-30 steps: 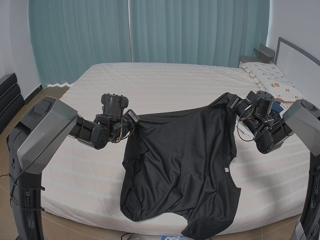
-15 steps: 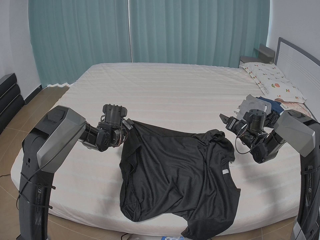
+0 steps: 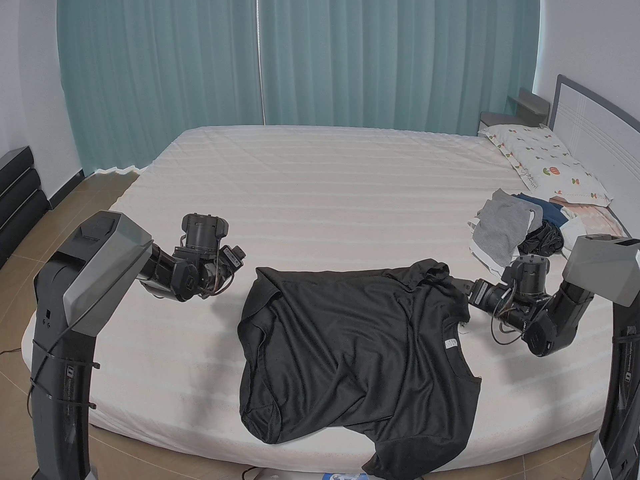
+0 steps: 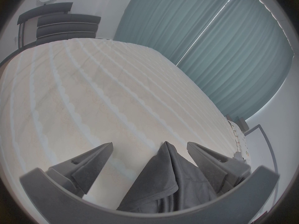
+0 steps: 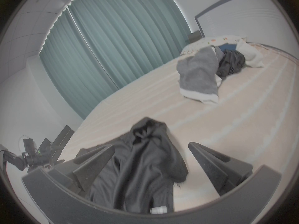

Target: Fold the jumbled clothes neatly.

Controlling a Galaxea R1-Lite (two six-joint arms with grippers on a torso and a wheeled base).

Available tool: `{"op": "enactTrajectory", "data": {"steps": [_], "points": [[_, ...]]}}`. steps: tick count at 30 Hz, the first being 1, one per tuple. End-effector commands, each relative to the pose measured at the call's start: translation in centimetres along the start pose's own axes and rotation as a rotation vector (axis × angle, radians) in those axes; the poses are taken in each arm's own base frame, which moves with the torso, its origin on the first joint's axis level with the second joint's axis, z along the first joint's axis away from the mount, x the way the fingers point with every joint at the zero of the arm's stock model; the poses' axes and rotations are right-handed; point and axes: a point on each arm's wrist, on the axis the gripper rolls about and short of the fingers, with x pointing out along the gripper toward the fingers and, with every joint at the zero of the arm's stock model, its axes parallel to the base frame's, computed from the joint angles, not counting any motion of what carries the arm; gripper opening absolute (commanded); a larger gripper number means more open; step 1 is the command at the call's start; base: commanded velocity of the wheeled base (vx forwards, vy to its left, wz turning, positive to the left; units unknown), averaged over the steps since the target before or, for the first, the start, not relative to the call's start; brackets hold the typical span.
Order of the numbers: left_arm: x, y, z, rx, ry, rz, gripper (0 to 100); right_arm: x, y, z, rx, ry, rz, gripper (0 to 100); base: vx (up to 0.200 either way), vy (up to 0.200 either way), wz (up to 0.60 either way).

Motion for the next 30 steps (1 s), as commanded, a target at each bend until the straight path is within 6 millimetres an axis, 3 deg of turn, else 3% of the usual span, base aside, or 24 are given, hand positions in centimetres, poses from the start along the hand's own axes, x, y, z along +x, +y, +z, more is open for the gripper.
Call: {"op": "enactTrajectory", "data": {"steps": [1, 8, 15, 18, 24, 30], "points": [[-3.4, 1.4, 1.6, -0.043, 0.094, -0.030, 100, -4.9, -0.4, -1.2, 0.039, 0.107, 0.012, 100, 0.000, 0.000, 0.00], [-9.7, 3.1, 0.1, -0.065, 0.250, -0.110, 100, -9.3, -1.6, -4.5, 0.073, 0.287, 0.027, 100, 0.000, 0.000, 0.00], [-14.9, 4.4, -5.0, -0.103, 0.347, -0.143, 100, -11.2, -3.2, -6.6, 0.108, 0.355, 0.016, 100, 0.000, 0.000, 0.00], [-15.8, 5.0, -7.0, -0.121, 0.382, -0.170, 100, -11.7, -3.5, -6.7, 0.117, 0.345, 0.019, 100, 0.000, 0.000, 0.00], [-16.8, 6.2, -9.5, -0.094, 0.415, -0.190, 100, -12.2, -3.5, -7.2, 0.119, 0.368, 0.020, 100, -0.200, 0.000, 0.00], [-15.5, 6.8, -11.2, -0.066, 0.445, -0.145, 100, -12.0, -3.7, -7.6, 0.117, 0.376, 0.017, 100, -0.200, 0.000, 0.00]]}}
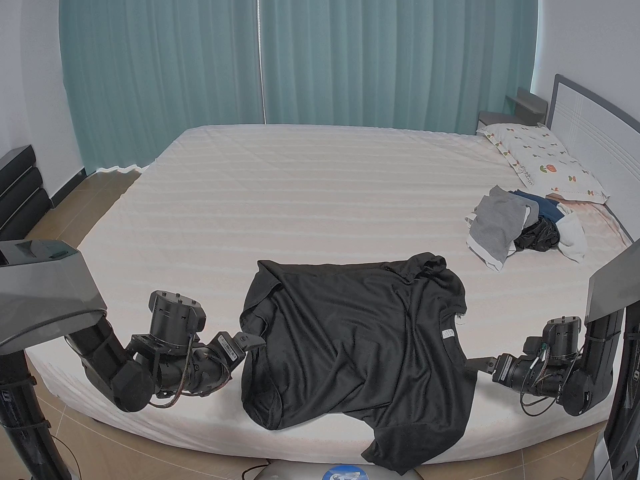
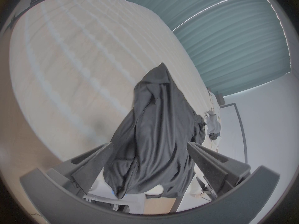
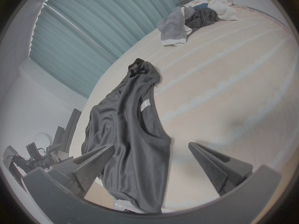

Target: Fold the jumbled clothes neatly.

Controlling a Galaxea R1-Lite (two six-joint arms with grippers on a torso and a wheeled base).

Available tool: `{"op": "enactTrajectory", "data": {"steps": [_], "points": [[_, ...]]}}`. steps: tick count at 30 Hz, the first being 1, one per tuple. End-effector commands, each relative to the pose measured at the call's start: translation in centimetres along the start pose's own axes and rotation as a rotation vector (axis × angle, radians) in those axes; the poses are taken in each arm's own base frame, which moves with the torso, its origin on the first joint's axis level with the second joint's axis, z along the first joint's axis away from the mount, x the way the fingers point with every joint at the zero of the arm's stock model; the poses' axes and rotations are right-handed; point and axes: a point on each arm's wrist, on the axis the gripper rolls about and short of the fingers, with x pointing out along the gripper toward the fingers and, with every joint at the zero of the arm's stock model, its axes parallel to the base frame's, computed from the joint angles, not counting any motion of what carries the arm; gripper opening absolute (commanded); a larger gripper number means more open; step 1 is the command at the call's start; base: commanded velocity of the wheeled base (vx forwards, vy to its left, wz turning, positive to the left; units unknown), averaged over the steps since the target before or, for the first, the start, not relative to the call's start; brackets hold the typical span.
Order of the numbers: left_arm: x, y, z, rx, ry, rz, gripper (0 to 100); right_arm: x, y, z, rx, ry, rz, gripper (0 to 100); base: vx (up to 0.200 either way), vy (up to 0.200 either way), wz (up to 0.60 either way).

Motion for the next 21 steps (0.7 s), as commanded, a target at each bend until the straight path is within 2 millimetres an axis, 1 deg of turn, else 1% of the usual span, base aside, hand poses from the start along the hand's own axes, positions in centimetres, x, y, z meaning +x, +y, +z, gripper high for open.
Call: {"op": "enactTrajectory", "data": {"steps": [1, 6, 7, 12, 13, 15, 16, 18, 20, 21], "points": [[1.2, 0.7, -1.3, 0.018, 0.030, 0.033, 100, 0.2, -0.4, -0.7, 0.010, 0.032, -0.014, 100, 0.000, 0.000, 0.00], [2.0, 0.3, -1.5, 0.033, 0.010, -0.012, 100, 0.2, -0.4, -0.7, 0.008, 0.032, -0.013, 100, 0.000, 0.000, 0.00], [2.6, 0.3, -1.7, 0.041, -0.002, -0.010, 100, 0.2, -0.3, -0.7, 0.005, 0.033, -0.009, 100, 0.000, 0.000, 0.00], [4.4, 0.4, -2.7, 0.098, -0.050, 0.049, 100, 0.3, -0.1, -0.9, -0.001, 0.039, -0.005, 100, 0.000, 0.000, 0.00], [4.4, 0.4, -2.7, 0.098, -0.050, 0.049, 100, 0.3, -0.1, -0.9, -0.001, 0.039, -0.005, 100, 0.000, 0.000, 0.00], [5.2, -0.2, -2.7, 0.147, -0.083, 0.047, 100, 0.4, 0.0, -0.9, -0.003, 0.037, -0.004, 100, 0.000, 0.000, 0.00], [5.2, -0.3, -2.7, 0.150, -0.084, 0.045, 100, 0.4, 0.0, -0.9, -0.003, 0.037, -0.004, 100, 0.000, 0.000, 0.00], [5.5, -1.4, -2.6, 0.155, -0.116, 0.015, 100, 0.4, 0.0, -0.9, -0.005, 0.037, -0.002, 100, 0.000, 0.000, 0.00], [5.6, -1.7, -2.5, 0.154, -0.121, 0.008, 100, 0.4, 0.1, -0.9, -0.008, 0.036, -0.002, 100, 0.000, 0.000, 0.00], [5.6, -1.8, -2.8, 0.159, -0.113, 0.007, 100, 0.4, 0.1, -0.9, -0.008, 0.034, -0.003, 100, 0.000, 0.000, 0.00]]}}
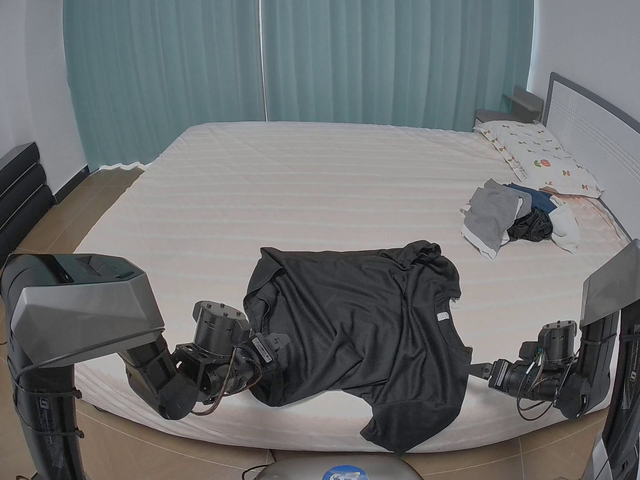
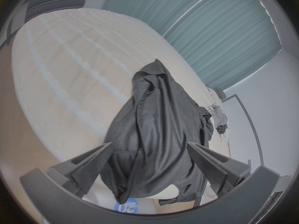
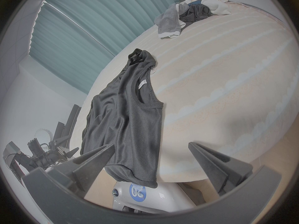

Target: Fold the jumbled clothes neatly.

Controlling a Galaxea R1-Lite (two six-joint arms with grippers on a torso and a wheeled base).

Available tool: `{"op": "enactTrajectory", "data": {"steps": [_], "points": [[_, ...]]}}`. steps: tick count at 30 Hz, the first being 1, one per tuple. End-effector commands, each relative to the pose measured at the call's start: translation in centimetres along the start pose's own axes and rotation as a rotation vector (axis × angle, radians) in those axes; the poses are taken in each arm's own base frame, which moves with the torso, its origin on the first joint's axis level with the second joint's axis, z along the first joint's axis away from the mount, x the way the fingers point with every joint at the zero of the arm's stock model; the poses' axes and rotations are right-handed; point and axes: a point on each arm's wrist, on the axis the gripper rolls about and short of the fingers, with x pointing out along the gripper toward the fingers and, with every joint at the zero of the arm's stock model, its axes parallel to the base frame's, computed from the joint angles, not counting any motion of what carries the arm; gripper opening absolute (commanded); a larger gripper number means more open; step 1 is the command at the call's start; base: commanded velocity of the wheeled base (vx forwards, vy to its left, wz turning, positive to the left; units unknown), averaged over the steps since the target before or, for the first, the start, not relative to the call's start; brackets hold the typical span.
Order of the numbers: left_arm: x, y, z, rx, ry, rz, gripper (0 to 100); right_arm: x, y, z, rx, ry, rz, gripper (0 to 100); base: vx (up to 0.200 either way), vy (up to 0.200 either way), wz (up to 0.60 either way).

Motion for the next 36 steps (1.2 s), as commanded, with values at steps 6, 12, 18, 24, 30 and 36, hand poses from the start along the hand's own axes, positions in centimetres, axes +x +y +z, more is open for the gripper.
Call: {"op": "enactTrajectory", "data": {"steps": [6, 12, 18, 24, 30, 36], "points": [[1.2, -0.4, -1.9, 0.034, 0.041, -0.002, 100, 0.2, 0.3, -0.1, -0.010, 0.002, 0.007, 100, 0.000, 0.000, 0.00], [2.1, -0.2, -2.8, 0.053, 0.058, 0.010, 100, 0.2, 0.3, -0.1, -0.010, 0.000, 0.006, 100, 0.000, 0.000, 0.00], [2.4, 0.3, -3.2, 0.112, 0.066, 0.034, 100, 0.2, 0.3, -0.1, -0.010, 0.000, 0.006, 100, 0.000, 0.000, 0.00], [2.8, 1.0, -3.4, 0.171, 0.015, 0.102, 0, 0.2, 0.2, -0.1, -0.008, 0.001, 0.002, 100, 0.000, 0.000, 0.00], [2.1, 1.9, -3.0, 0.195, -0.017, 0.158, 0, 0.1, 0.2, -0.2, -0.006, 0.006, 0.000, 100, 0.000, 0.000, 0.00], [-0.5, 3.2, -1.2, 0.155, -0.046, 0.195, 0, 0.1, 0.3, -0.4, -0.008, 0.015, 0.004, 100, 0.000, 0.000, 0.00]]}}
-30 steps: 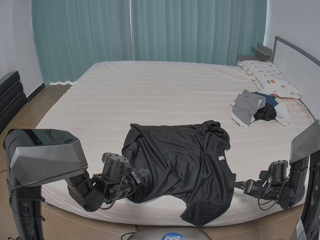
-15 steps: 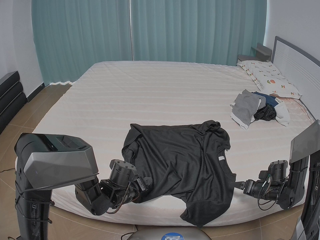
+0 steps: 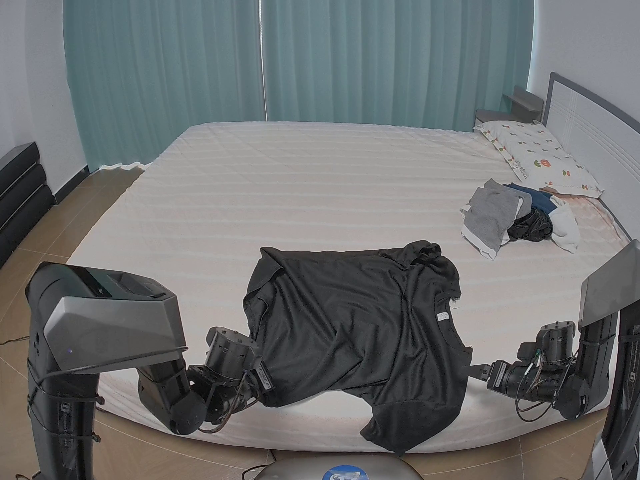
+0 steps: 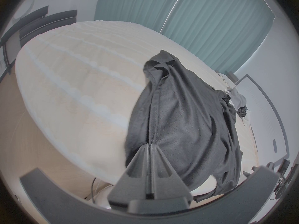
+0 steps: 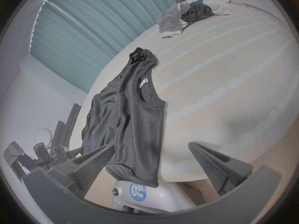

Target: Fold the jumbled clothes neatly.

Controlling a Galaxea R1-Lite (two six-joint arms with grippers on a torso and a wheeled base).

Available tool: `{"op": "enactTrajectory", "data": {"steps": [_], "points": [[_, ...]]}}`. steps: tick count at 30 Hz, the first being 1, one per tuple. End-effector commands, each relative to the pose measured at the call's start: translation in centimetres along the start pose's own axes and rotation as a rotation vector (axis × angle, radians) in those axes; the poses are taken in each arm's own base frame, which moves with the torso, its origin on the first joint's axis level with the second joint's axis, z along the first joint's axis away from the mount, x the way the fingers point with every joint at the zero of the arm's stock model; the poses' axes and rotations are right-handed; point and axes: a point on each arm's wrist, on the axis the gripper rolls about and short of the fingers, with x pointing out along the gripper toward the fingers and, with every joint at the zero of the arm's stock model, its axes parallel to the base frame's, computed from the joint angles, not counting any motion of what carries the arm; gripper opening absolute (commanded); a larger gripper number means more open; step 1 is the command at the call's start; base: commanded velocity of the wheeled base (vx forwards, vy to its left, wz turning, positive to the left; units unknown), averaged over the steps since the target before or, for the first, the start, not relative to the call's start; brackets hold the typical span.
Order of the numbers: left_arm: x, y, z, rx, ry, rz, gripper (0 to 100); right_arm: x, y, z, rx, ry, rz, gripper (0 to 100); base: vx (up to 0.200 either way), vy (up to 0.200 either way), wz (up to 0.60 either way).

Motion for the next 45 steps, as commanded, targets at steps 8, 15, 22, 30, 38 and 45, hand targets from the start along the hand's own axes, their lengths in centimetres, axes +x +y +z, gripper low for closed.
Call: {"op": "enactTrajectory", "data": {"steps": [8, 15, 22, 30, 38, 45], "points": [[-2.4, 4.4, 4.5, -0.120, -0.085, 0.086, 0, 0.5, 0.7, -0.9, -0.021, 0.044, 0.020, 100, 0.000, 0.000, 0.00], [-2.1, 6.4, 6.4, -0.171, -0.080, 0.082, 0, 1.6, 1.6, -1.6, -0.058, 0.071, 0.048, 100, 0.000, 0.000, 0.00], [-2.0, 7.5, 7.5, -0.211, -0.077, 0.067, 0, 2.9, 2.2, -1.8, -0.085, 0.066, 0.053, 100, 0.000, 0.000, 0.00], [-1.7, 8.1, 8.1, -0.229, -0.089, 0.082, 0, 3.8, 1.8, -1.6, -0.086, 0.030, -0.009, 0, 0.000, 0.000, 0.00], [-1.7, 8.3, 7.8, -0.227, -0.079, 0.090, 0, 2.0, -0.4, -0.1, -0.085, -0.038, -0.105, 0, 0.000, 0.000, 0.00], [-2.0, 8.2, 7.3, -0.211, -0.049, 0.101, 0, -1.0, -1.6, 2.3, -0.108, -0.119, -0.114, 0, 0.000, 0.000, 0.00]]}}
